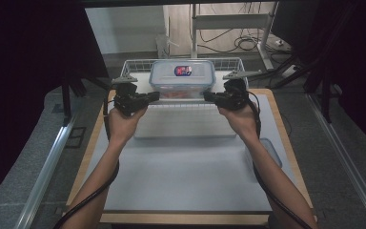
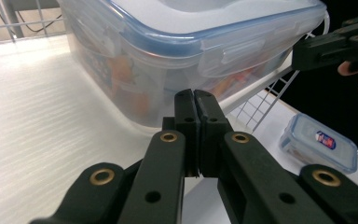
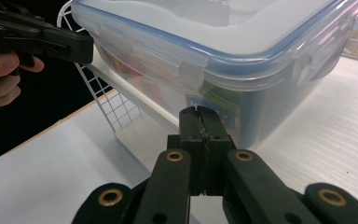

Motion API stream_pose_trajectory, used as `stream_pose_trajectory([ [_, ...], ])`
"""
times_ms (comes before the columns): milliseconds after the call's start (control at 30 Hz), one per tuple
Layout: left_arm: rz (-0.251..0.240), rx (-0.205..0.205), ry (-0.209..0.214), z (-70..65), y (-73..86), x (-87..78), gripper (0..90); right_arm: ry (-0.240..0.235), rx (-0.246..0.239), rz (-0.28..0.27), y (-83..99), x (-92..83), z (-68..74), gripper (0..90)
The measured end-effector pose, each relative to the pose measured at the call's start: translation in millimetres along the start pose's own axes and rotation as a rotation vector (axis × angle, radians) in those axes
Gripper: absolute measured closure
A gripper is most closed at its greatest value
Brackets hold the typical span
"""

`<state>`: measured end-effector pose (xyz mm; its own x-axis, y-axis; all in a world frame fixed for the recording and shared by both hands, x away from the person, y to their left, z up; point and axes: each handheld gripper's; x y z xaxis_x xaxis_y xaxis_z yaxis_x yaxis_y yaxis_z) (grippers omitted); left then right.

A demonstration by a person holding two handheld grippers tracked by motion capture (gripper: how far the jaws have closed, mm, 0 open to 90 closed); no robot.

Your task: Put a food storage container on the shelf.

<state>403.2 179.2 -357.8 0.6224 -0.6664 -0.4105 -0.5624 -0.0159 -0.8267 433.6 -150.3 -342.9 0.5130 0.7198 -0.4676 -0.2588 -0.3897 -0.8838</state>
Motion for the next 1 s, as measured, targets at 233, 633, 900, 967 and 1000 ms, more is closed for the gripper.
stream_pose_trajectory([
  [233, 0.006, 0.037, 0.015, -9.3, 7.8, -5.5, 80.7, -0.009, -0.007, -0.007, 3.2, -3.4, 2.3, 85.3],
  [633, 0.006, 0.094, 0.017, -21.8, 34.9, -15.0, 53.2, -0.013, -0.055, -0.008, 17.2, -14.8, 14.1, 64.6],
  [900, 0.028, 0.118, 0.011, -26.9, 59.6, -22.2, 39.4, -0.017, -0.084, 0.001, 33.1, -23.4, 25.8, 56.8],
  [967, 0.034, 0.127, 0.005, -28.5, 66.2, -23.4, 36.8, -0.016, -0.084, -0.002, 37.1, -24.9, 28.1, 55.0],
  [1000, 0.036, 0.133, 0.000, -29.2, 68.9, -23.9, 34.6, -0.015, -0.088, 0.001, 40.3, -26.2, 30.0, 53.5],
])
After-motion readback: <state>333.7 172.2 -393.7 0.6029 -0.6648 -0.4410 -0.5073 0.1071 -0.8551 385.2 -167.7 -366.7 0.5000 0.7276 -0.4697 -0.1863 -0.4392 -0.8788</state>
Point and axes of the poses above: each handheld gripper's, and its own axes: x roughly forward along the jaws, y roughly out of its underside, z roughly to its left, and after that the axes turned 10 degrees about -x, right-handed
